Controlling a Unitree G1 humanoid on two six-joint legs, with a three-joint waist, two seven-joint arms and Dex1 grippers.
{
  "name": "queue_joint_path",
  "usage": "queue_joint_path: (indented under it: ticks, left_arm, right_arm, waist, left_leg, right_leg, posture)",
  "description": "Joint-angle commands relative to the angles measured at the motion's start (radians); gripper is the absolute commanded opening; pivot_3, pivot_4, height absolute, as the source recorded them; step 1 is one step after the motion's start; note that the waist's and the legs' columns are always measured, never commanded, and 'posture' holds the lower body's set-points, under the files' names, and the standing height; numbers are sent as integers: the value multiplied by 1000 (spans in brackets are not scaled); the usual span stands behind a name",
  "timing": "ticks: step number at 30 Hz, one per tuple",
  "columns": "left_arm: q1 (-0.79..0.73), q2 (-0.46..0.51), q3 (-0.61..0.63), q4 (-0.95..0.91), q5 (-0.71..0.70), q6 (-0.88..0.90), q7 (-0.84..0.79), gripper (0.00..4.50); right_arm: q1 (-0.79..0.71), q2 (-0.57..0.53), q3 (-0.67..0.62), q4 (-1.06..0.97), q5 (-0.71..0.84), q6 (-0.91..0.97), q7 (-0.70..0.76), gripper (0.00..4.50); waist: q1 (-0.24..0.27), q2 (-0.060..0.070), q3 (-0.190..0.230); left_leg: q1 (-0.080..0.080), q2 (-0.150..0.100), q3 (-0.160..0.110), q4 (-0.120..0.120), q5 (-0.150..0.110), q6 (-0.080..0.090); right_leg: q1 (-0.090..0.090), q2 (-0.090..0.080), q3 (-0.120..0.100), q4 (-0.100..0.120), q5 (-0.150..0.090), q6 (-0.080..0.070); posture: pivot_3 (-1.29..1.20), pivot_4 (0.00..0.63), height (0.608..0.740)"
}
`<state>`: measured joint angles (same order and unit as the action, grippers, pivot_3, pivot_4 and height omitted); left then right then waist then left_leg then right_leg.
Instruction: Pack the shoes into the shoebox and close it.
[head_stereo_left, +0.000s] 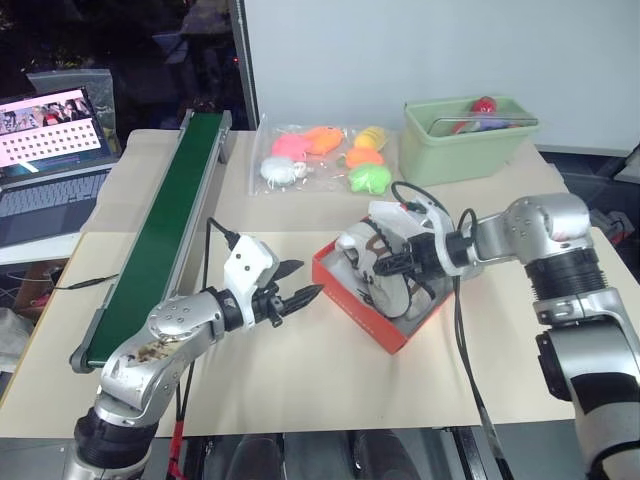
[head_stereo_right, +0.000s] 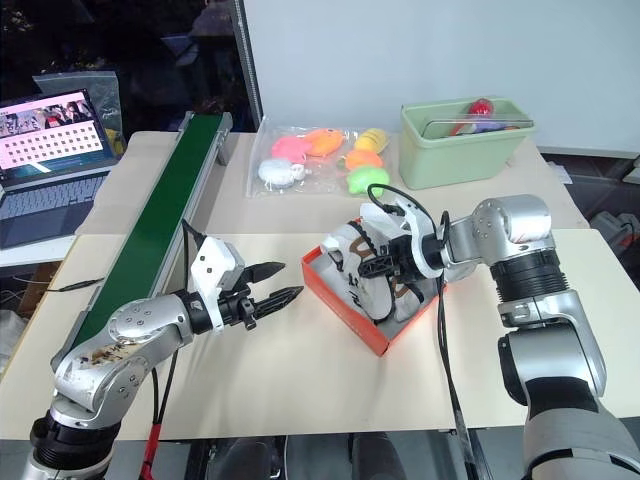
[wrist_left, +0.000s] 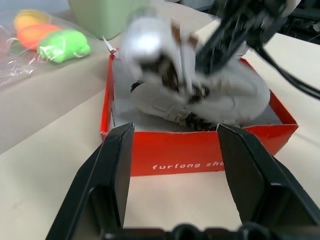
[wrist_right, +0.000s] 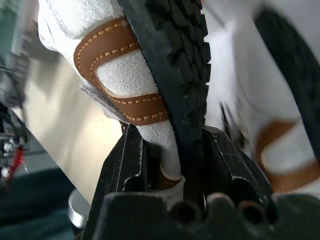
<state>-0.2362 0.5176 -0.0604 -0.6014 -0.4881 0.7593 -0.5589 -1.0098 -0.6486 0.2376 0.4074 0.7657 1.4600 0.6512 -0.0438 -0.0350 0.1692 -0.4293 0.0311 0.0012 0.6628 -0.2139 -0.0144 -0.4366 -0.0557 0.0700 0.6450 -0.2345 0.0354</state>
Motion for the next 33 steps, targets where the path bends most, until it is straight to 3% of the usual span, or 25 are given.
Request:
queue_joint_path:
  ticks: [1,12,20,33]
  left_arm:
    - [8,9,16,-60,-9,-9,8,2830]
    - [5,33,14,-88,-17,10,16,2830]
    - [0,35,8,-101,-22,15,26,2830]
    - [5,31,-13,-85,-12,4,20,2830]
  right_arm:
    - [-55,9,39,30,-67,-61,89,1355]
    - [-52,100,281,77,-268,-149,269,1355]
    - [-36,130,327,191,-408,-219,297,1355]
    - [-142,41,323,157,-466,-180,425,1355]
  waist:
    - [-1,0,0]
    - [3,0,0]
    - [1,0,0]
    - [6,0,0]
  left_leg:
    - [0,0,0,0,0,0]
    - [1,0,0,0,0,0]
    - [9,0,0,0,0,0]
    - [13,0,-1,0,0,0]
  right_leg:
    - [0,0,0,0,0,0]
    - [0,0,0,1,0,0]
    - [9,0,-1,0,0,0]
    - [13,0,-1,-1,0,0]
  posture:
    - [0,150,729]
    - [0,150,729]
    - [0,150,729]
    - [0,150,729]
